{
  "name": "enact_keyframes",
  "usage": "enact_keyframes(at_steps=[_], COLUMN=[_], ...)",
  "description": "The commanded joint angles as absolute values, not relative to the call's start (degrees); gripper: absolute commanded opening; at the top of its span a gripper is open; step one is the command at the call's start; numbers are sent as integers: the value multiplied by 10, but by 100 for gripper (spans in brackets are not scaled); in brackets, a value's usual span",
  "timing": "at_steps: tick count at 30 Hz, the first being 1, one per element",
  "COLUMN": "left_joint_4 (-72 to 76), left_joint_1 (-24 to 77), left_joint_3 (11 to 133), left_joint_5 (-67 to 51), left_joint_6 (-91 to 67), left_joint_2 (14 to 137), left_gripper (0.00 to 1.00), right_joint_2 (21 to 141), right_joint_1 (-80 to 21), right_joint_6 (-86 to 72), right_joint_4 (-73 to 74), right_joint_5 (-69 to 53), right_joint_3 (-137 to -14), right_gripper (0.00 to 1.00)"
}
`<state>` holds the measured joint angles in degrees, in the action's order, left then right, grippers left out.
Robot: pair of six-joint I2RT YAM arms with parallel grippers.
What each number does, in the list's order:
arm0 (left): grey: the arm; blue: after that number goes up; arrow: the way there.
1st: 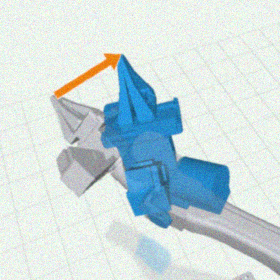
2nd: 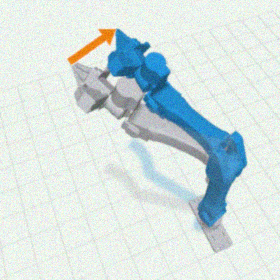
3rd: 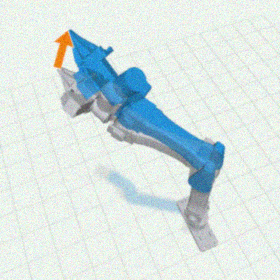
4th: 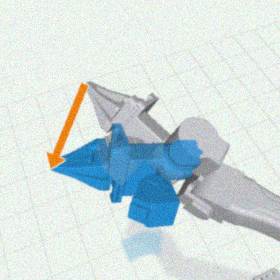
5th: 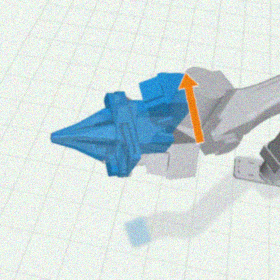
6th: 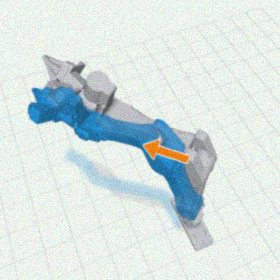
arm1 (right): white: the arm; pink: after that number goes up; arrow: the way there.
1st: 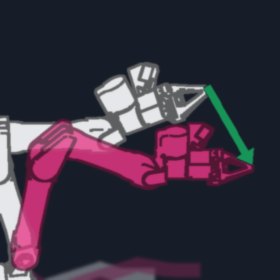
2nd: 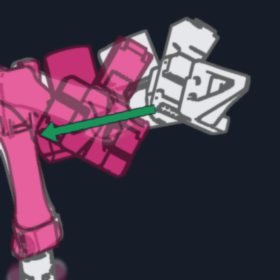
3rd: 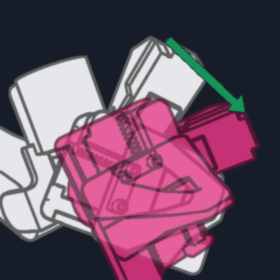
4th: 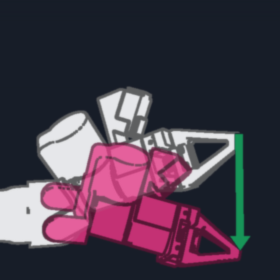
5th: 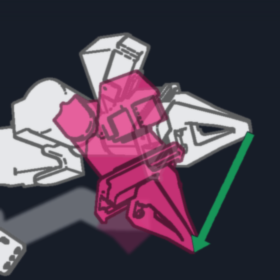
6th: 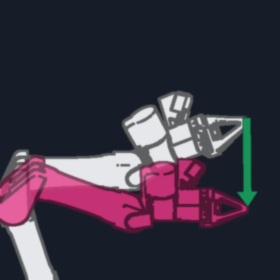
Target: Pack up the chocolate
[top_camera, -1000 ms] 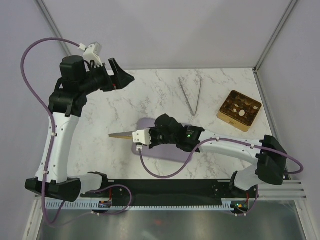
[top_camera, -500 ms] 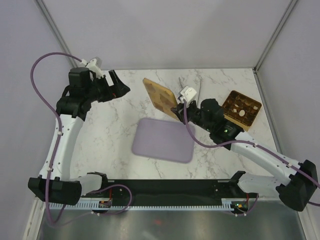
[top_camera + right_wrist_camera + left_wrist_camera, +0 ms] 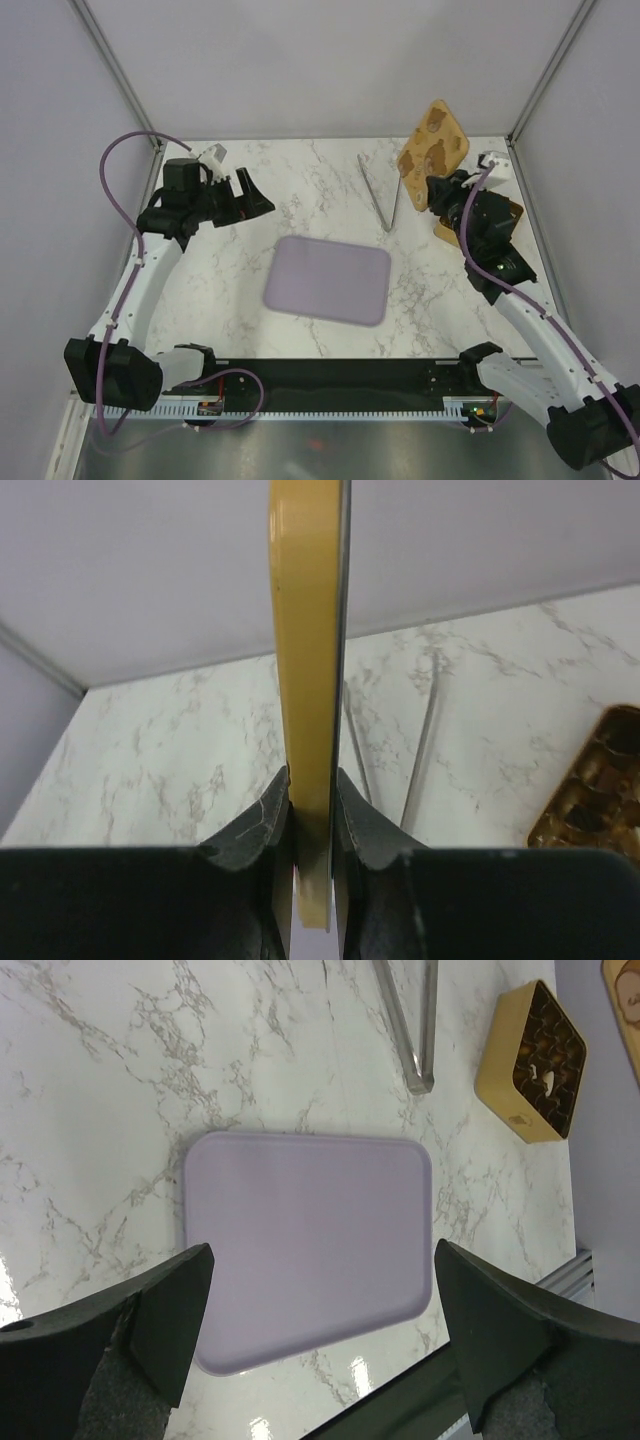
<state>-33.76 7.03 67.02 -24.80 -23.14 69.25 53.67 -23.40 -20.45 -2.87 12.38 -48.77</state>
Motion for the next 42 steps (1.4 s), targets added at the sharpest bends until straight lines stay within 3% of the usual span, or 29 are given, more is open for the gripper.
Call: enact_keyframes(at_steps=[1,9,24,42], left_joint_4=[-287,-256,-256,-256], left_joint_1=[81,114,150,154], left_joint_3=[645,613,582,583], left_joint_5=[-280,-281,-287,-295], left_joint_6=[-234,-237,-214,-203], left_joint_2=[685,687,644,644], left_gripper=[100,100,100,100], right_joint_2=[521,545,586,747], right_joint_1=[-171,-13,11,80], right_joint_6=[-344,-561,-604,-687], right_joint_4=[-47,-146,-344,-505], right_joint_5=[181,144,265,233], right_joint_3=[-469,-397,-301,-276], right_gripper=[0,0,0,0])
